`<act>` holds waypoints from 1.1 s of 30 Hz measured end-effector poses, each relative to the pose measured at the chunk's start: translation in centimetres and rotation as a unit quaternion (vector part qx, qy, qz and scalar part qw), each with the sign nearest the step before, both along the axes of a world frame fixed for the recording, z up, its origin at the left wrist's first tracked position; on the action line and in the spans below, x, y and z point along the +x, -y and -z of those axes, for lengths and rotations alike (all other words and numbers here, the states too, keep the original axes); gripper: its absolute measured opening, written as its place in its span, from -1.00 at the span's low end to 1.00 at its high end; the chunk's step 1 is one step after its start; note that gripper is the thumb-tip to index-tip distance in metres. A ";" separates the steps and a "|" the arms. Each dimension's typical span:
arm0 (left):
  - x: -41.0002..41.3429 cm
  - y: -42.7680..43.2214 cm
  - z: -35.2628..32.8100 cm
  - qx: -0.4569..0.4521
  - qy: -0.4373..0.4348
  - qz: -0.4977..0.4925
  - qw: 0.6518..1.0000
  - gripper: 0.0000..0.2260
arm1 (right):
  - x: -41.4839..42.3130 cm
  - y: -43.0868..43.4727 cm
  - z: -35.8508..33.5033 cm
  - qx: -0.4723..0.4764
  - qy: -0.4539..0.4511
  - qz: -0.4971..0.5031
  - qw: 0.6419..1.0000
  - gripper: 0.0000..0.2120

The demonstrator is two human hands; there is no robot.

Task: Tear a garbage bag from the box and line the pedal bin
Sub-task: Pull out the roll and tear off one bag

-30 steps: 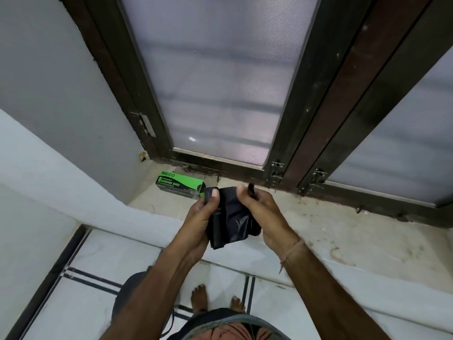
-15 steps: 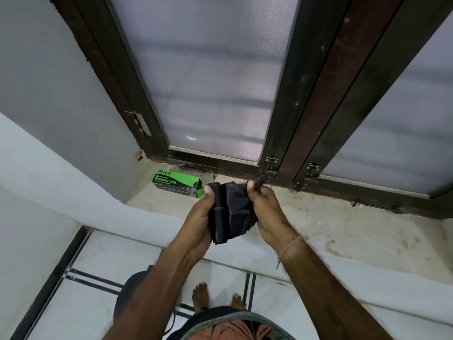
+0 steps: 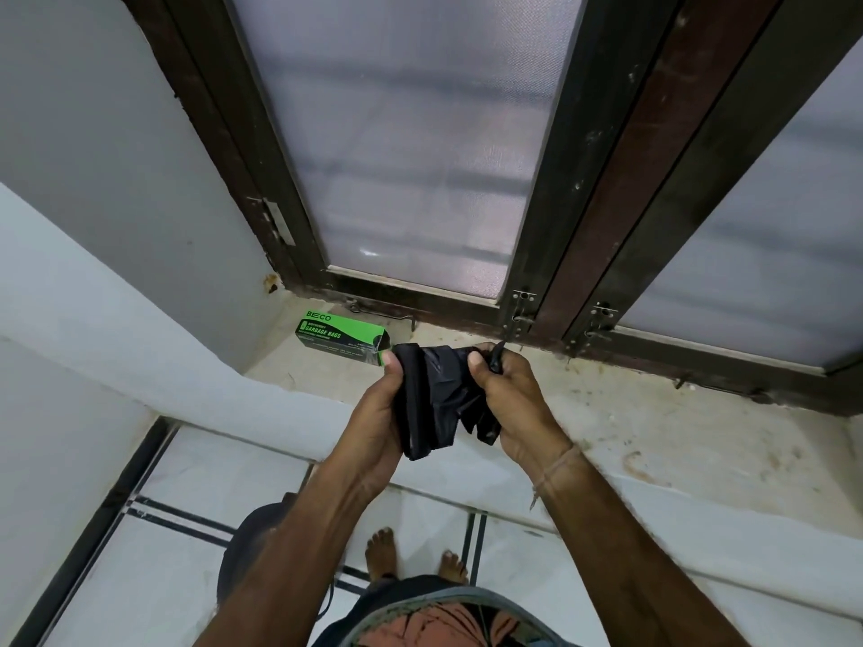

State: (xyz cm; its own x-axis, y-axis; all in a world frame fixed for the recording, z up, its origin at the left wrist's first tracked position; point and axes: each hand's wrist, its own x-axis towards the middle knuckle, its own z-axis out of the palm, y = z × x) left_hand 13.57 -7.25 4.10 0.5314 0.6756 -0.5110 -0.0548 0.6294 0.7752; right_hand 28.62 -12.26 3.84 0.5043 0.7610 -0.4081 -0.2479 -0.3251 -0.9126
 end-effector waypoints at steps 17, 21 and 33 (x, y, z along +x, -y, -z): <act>-0.8 0.2 0.6 0.008 -0.020 0.000 1.000 -0.40 | -0.6 0.6 -0.5 0.037 -0.040 -0.042 0.998 -0.82; -0.7 0.1 0.6 0.004 -0.022 -0.015 1.000 -0.41 | -0.7 0.0 -0.3 0.002 -0.049 0.009 0.999 -0.85; -1.1 0.1 0.8 0.010 -0.019 -0.003 1.000 -0.42 | -0.5 0.5 -0.1 0.011 -0.044 -0.057 0.997 -0.84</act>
State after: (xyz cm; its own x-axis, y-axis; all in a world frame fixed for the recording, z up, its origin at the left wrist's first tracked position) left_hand 12.42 -7.38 3.34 0.5072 0.6891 -0.5176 -0.0294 0.6140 0.7888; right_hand 28.14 -12.76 3.93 0.3777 0.8206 -0.4288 -0.2899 -0.3351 -0.8965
